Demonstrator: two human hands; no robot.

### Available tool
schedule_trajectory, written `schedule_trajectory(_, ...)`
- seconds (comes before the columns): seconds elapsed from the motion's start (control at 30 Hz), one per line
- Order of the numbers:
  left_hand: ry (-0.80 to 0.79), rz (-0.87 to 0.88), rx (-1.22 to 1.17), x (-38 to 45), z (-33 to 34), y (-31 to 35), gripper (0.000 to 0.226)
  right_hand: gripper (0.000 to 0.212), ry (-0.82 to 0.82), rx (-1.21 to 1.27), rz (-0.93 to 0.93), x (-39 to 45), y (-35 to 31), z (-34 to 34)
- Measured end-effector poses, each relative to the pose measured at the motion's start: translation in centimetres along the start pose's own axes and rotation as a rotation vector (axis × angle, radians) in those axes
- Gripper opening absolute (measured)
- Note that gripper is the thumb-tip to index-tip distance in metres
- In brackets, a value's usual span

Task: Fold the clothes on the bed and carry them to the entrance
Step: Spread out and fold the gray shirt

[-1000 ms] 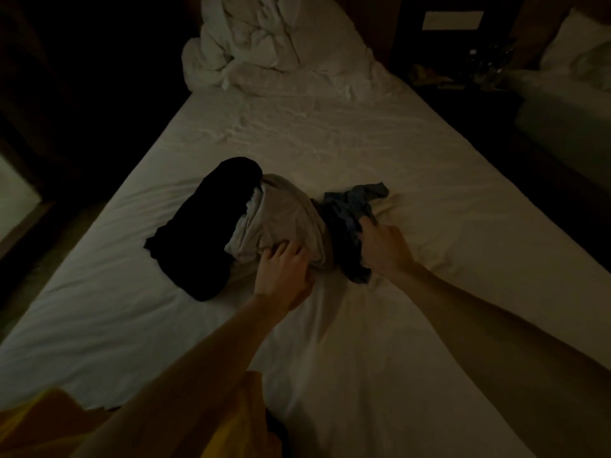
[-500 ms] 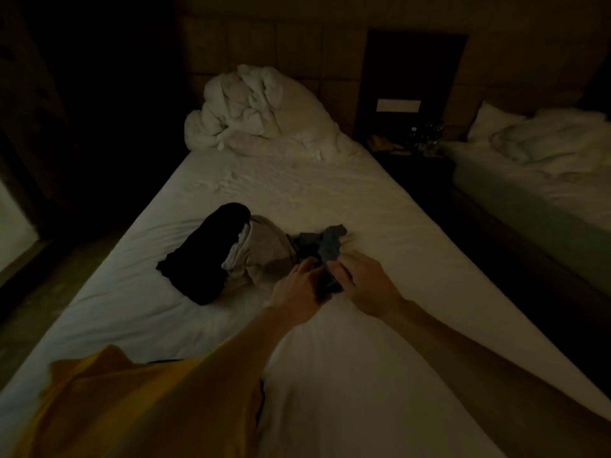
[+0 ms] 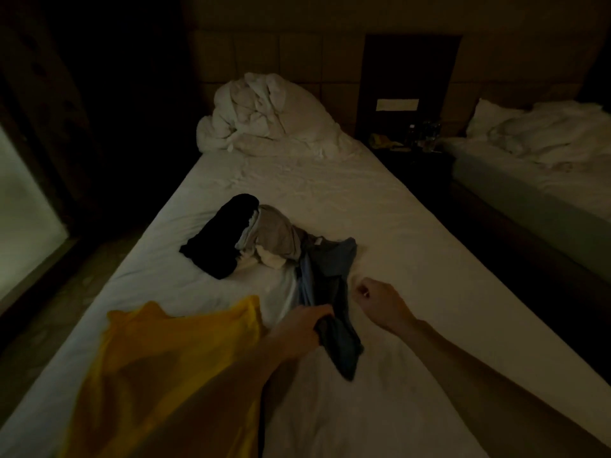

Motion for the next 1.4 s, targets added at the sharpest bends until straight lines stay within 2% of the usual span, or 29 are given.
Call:
schedule_trajectory(0.03, -0.041, -0.008, -0.008, -0.8, 1.1, 0.1, 0.037, 0.032, -0.065, -0.028, 0.035, -0.1, 0.6, 1.3)
schedule_trajectory(0.07, -0.097, -0.011, -0.007, -1.5, 2.2, 0.2, 0.037, 0.035, -0.121, -0.053, 0.055, -0.1, 1.1, 2.7)
schedule_trajectory(0.13, -0.238, 0.024, 0.005, -2.7, 4.0, 0.6, 0.037, 0.051, -0.196, -0.087, 0.075, -0.3, 1.7, 5.1)
schedule_trajectory(0.2, -0.375, 0.062, -0.002, -3.2, 5.1, 0.8, 0.041, 0.057, -0.249, -0.068, 0.07, -0.4, 2.0, 7.1)
schedule_trajectory(0.33, -0.546, 0.013, -0.058, -2.1, 4.8, -0.7, 0.061, 0.077, -0.271, -0.073, 0.085, 0.7, 2.8, 10.3)
schedule_trajectory(0.47, -0.709, -0.013, 0.206, 0.4, 4.4, -3.7, 0.092, 0.102, -0.26, -0.019, 0.171, 2.4, 2.7, 10.6)
schedule_trajectory(0.53, -0.759, -0.021, 0.319, 1.6, 3.8, -4.5, 0.098, 0.095, -0.285, -0.056, 0.172, 3.0, 2.7, 10.6)
schedule_trajectory(0.6, -0.782, -0.01, 0.382, 2.9, 3.0, -4.7, 0.1, 0.065, -0.304, -0.171, 0.147, 3.2, 2.5, 9.9)
schedule_trajectory(0.67, -0.769, -0.005, 0.454, 4.6, 2.2, -5.6, 0.103, 0.037, -0.306, -0.31, 0.138, 3.2, 2.2, 8.5)
schedule_trajectory(0.7, -0.747, 0.008, 0.507, 5.4, 1.9, -6.1, 0.107, 0.031, -0.302, -0.367, 0.129, 3.3, 2.1, 7.8)
schedule_trajectory(0.77, -0.72, 0.028, 0.543, 7.0, 1.3, -7.1, 0.111, 0.037, -0.308, -0.439, 0.111, 3.5, 2.2, 6.5)
schedule_trajectory(0.83, -0.661, 0.002, 0.38, 8.7, 1.2, -8.2, 0.104, 0.055, -0.379, -0.494, 0.125, 3.7, 2.9, 5.8)
schedule_trajectory(0.9, -0.461, -0.056, 0.072, 10.4, 1.6, -8.9, 0.077, 0.067, -0.505, -0.466, 0.137, 3.9, 3.6, 5.7)
schedule_trajectory(0.97, -0.118, -0.124, -0.071, 11.8, 1.9, -9.6, 0.054, 0.066, -0.54, -0.427, 0.119, 4.4, 3.8, 5.5)
schedule_trajectory(1.03, 0.069, -0.295, -0.075, 12.8, 2.2, -10.2, 0.064, 0.061, -0.393, -0.46, 0.072, 5.5, 3.3, 4.9)
schedule_trajectory(1.1, 0.085, -0.409, -0.011, 13.9, 2.6, -10.8, 0.07, 0.056, -0.136, -0.414, 0.035, 7.1, 3.1, 4.3)
schedule_trajectory(1.17, 0.063, -0.419, 0.086, 14.9, 2.6, -11.2, 0.063, 0.042, 0.021, -0.242, 0.064, 9.2, 3.9, 4.5)
schedule_trajectory(1.2, 0.079, -0.408, 0.11, 15.2, 2.3, -11.2, 0.057, 0.04, 0.028, -0.154, 0.121, 10.4, 4.4, 5.0)
schedule_trajectory(1.23, 0.088, -0.409, 0.119, 15.5, 2.0, -11.4, 0.05, 0.046, 0.02, -0.069, 0.193, 11.7, 4.8, 5.5)
schedule_trajectory(1.3, 0.077, -0.438, 0.199, 15.7, 1.5, -12.0, 0.04, 0.067, 0.003, 0.079, 0.333, 14.1, 5.6, 6.5)
schedule_trajectory(1.4, 0.027, -0.411, 0.417, 16.0, 0.7, -12.3, 0.029, 0.093, -0.026, 0.154, 0.47, 16.8, 6.6, 7.8)
Point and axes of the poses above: each hand's wrist, its own x-axis towards the middle knuckle, its own z-axis out of the palm, y = z × x, the point moved 4 cm from there along x, towards the middle knuckle, and after that the axes turned 3 degrees about z, right-handed, at the moved point
